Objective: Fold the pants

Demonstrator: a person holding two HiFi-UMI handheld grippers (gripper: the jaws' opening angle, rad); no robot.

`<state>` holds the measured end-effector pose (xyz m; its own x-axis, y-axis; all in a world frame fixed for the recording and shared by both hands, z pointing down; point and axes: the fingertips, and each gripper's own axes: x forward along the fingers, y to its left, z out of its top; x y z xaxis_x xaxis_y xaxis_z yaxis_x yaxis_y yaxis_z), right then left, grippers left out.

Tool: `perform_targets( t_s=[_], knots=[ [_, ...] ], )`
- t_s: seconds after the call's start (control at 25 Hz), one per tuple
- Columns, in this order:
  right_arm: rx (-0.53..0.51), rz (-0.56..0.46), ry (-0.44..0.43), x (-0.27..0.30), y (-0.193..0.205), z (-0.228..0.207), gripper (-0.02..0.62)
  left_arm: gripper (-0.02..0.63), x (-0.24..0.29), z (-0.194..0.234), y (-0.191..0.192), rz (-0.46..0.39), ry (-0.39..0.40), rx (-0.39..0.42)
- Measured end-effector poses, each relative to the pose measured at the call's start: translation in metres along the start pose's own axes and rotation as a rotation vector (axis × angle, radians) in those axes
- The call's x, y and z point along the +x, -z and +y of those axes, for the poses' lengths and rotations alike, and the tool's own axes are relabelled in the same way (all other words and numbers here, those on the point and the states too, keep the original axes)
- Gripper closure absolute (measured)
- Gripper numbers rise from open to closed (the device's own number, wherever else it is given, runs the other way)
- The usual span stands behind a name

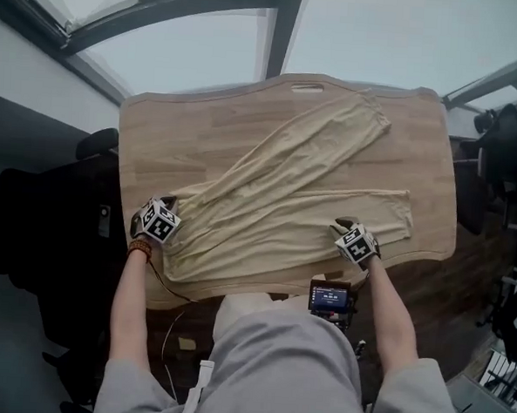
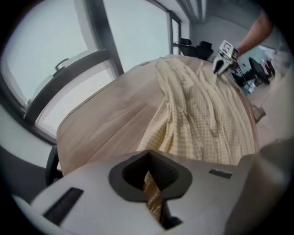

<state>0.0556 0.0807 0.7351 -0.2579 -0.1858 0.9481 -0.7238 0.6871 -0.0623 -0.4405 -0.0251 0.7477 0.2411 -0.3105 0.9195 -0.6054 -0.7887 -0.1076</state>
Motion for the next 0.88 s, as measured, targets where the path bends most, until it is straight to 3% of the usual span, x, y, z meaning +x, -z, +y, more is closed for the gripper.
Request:
perform_targets(
  t_s=[0.16, 0.2, 0.24, 0.28, 0.32, 0.44, 0.48, 0.56, 0.68, 0.76, 0.8, 0.88],
  knots=[
    [0.077, 0.053, 0.019, 0.009, 0.023, 0.001, 0.512, 0.601, -0.016, 0.055, 0.014, -0.09, -0.121, -0.387],
    [0.095, 0.042, 0.026, 0.01, 0.025, -0.002, 0.512, 0.6, -0.022, 0.07, 0.018, -0.113, -0.162, -0.445],
    [0.105, 0.03, 0.032, 0.011, 0.027, -0.004, 0.512, 0.6, -0.028, 0.079, 0.016, -0.142, -0.18, -0.451],
    [0.106, 0.027, 0.034, 0.011, 0.027, -0.004, 0.512, 0.6, -0.031, 0.077, 0.01, -0.168, -0.164, -0.397],
    [0.096, 0.031, 0.034, 0.009, 0.026, -0.003, 0.512, 0.6, -0.03, 0.065, 0.002, -0.176, -0.119, -0.289],
    [0.057, 0.058, 0.036, 0.006, 0.023, -0.001, 0.512, 0.598, -0.015, 0.013, -0.013, -0.111, 0.013, 0.094],
    [0.062, 0.072, 0.04, 0.006, 0.024, -0.002, 0.512, 0.598, -0.008, 0.002, -0.015, -0.088, 0.034, 0.169],
    [0.071, 0.085, 0.048, 0.008, 0.021, -0.001, 0.514, 0.597, 0.004, -0.009, -0.018, -0.058, 0.044, 0.236],
    [0.069, 0.111, 0.047, 0.008, 0.019, 0.002, 0.515, 0.598, 0.014, -0.012, -0.022, -0.043, 0.02, 0.244],
    [0.073, 0.112, 0.045, 0.008, 0.02, 0.001, 0.515, 0.6, 0.014, -0.005, -0.025, -0.046, 0.0, 0.191],
    [0.077, 0.107, 0.046, 0.009, 0.02, 0.0, 0.515, 0.6, 0.011, 0.003, -0.025, -0.058, -0.015, 0.122],
    [0.086, 0.109, 0.047, 0.008, 0.02, 0.001, 0.516, 0.601, 0.002, 0.033, -0.022, -0.108, -0.063, -0.103]
  ],
)
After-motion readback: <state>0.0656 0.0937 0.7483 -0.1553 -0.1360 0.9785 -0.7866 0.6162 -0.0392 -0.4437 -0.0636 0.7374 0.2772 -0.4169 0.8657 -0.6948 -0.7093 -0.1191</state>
